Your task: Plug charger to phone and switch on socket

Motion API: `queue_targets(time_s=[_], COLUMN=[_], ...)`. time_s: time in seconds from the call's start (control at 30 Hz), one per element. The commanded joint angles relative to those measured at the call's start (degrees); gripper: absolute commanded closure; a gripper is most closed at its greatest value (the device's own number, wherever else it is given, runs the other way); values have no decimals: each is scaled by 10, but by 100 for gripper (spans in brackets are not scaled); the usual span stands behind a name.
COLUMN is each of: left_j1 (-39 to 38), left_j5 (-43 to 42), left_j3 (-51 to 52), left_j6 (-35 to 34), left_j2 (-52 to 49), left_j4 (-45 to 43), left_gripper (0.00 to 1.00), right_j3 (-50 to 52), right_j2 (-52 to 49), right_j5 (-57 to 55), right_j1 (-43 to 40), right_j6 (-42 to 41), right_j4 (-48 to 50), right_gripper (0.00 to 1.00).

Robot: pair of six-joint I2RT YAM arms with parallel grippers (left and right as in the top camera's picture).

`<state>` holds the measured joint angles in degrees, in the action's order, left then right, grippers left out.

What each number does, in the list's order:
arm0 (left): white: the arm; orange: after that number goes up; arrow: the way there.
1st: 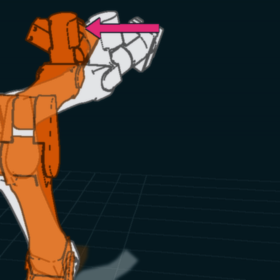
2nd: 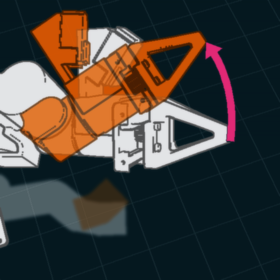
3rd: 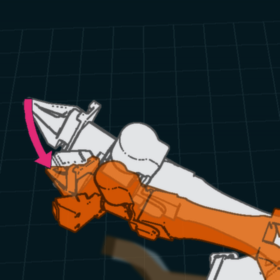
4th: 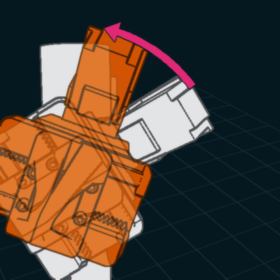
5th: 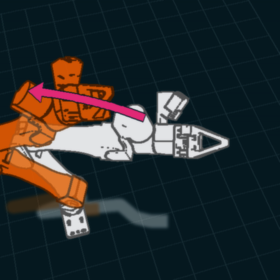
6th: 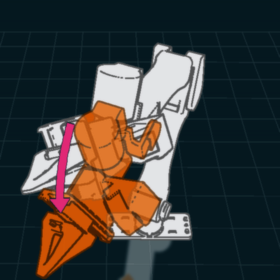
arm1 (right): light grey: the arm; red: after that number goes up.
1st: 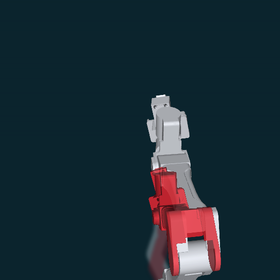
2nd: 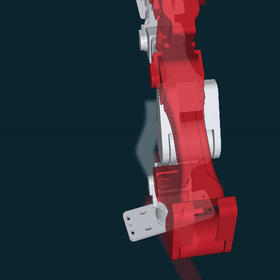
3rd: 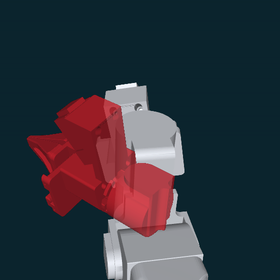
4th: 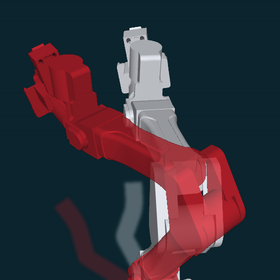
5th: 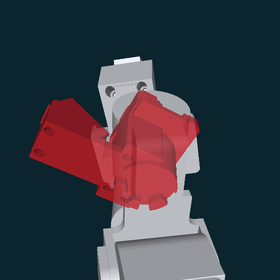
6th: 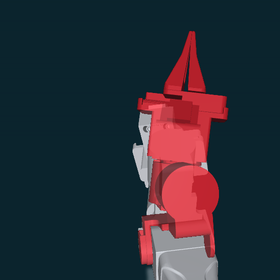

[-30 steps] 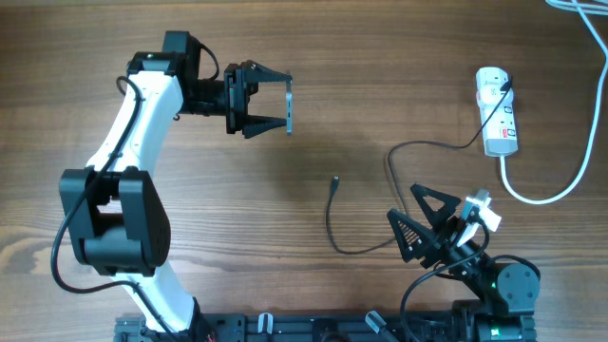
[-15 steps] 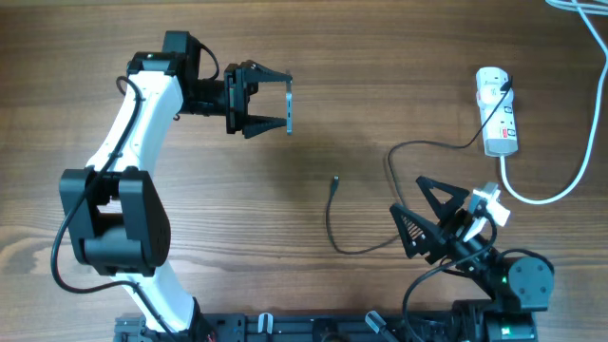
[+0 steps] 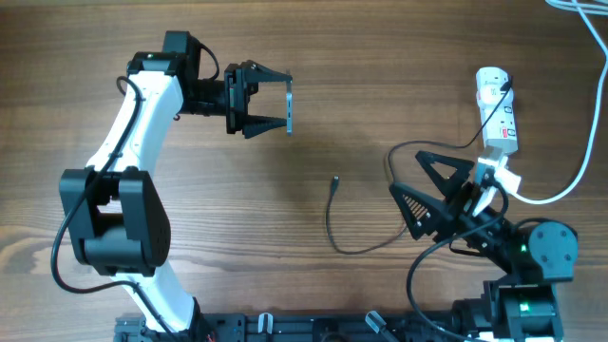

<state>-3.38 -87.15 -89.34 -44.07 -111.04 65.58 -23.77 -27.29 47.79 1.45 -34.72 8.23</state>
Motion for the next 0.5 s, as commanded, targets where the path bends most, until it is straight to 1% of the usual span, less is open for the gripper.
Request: queue_targets(time_s=[0.0, 0.03, 0.07, 0.17, 0.3, 0.4, 0.47], left_j1=[0, 0, 0, 0, 0, 0, 0], left_j5=[-32, -32, -32, -32, -32, -32, -32], left_j3=[0, 0, 0, 0, 0, 0, 0], left_j6=[-1, -1, -1, -1, -1, -1, -1], left_j2=[20, 20, 20, 20, 20, 20, 20], left_j4=[0, 0, 0, 0, 0, 0, 1], left_gripper=[28, 28, 28, 28, 28, 28, 28], right_j3=[-15, -15, -15, -15, -22, -56, -101], right_j2=[-25, -30, -33, -48, -76, -111, -141], right_j5=[13, 2, 1, 28, 53, 68, 80], right_j1=[-2, -2, -2, -2, -2, -2, -2], right_j6=[-215, -258, -255, -218, -212, -202, -160], right_j4=[16, 23, 36, 63, 59, 47, 9], right_gripper=[0, 0, 1, 0, 1, 1, 1])
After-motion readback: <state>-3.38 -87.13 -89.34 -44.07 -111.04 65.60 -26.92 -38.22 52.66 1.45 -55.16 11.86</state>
